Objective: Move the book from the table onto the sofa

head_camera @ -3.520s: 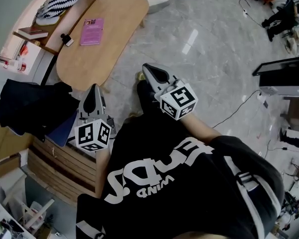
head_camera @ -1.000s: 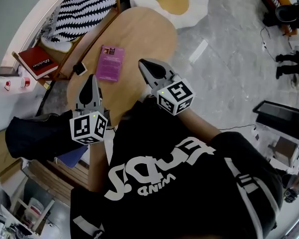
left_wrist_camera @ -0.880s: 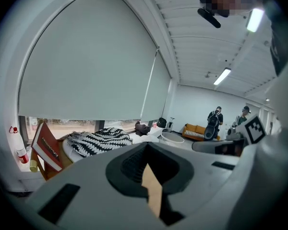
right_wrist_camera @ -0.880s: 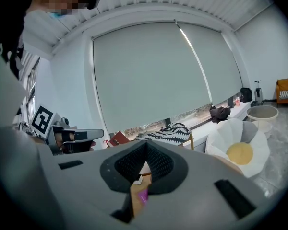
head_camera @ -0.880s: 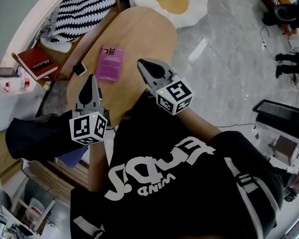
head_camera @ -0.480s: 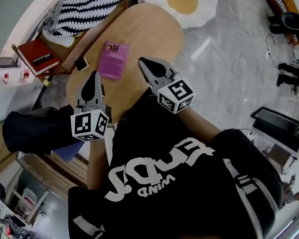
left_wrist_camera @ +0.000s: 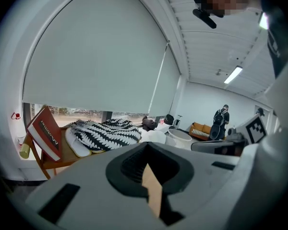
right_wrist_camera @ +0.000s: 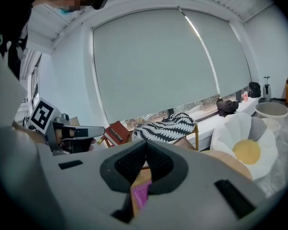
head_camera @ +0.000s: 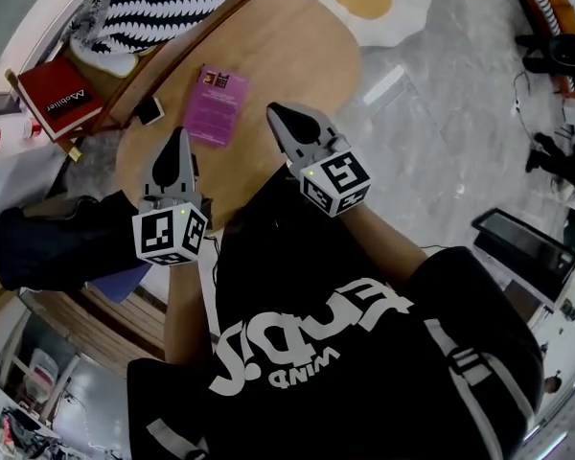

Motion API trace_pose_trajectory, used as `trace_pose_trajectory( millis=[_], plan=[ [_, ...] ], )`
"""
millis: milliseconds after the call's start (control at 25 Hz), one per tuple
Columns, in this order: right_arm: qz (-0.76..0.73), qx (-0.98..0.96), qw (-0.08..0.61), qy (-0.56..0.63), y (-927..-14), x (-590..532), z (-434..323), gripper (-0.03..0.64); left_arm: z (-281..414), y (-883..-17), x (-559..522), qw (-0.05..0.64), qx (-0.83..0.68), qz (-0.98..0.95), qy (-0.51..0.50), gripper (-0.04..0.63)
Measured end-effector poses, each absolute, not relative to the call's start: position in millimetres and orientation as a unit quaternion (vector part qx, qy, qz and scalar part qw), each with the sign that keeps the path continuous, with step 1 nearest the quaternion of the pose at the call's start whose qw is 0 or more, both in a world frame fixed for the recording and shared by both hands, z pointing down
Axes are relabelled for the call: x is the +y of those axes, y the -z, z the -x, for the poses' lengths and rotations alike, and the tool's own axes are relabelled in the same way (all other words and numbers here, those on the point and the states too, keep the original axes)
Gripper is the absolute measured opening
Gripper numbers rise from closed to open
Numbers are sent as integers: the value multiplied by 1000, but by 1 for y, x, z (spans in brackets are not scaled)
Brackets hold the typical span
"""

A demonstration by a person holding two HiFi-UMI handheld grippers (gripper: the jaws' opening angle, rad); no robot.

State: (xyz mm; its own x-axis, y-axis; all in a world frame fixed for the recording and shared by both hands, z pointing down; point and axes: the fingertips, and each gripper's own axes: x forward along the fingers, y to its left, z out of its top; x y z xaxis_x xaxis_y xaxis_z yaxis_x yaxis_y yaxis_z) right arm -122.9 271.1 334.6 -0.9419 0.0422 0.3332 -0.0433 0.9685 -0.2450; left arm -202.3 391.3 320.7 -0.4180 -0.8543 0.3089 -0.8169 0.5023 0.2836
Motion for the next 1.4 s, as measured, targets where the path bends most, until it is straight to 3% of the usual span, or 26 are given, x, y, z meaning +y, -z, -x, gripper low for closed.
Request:
trace_pose_trajectory(
  millis=[1400],
  plan=[
    [-18, -966, 202, -159, -555, 279, 156, 2, 236, -553, 405, 249, -852, -459, 52, 5]
  ],
)
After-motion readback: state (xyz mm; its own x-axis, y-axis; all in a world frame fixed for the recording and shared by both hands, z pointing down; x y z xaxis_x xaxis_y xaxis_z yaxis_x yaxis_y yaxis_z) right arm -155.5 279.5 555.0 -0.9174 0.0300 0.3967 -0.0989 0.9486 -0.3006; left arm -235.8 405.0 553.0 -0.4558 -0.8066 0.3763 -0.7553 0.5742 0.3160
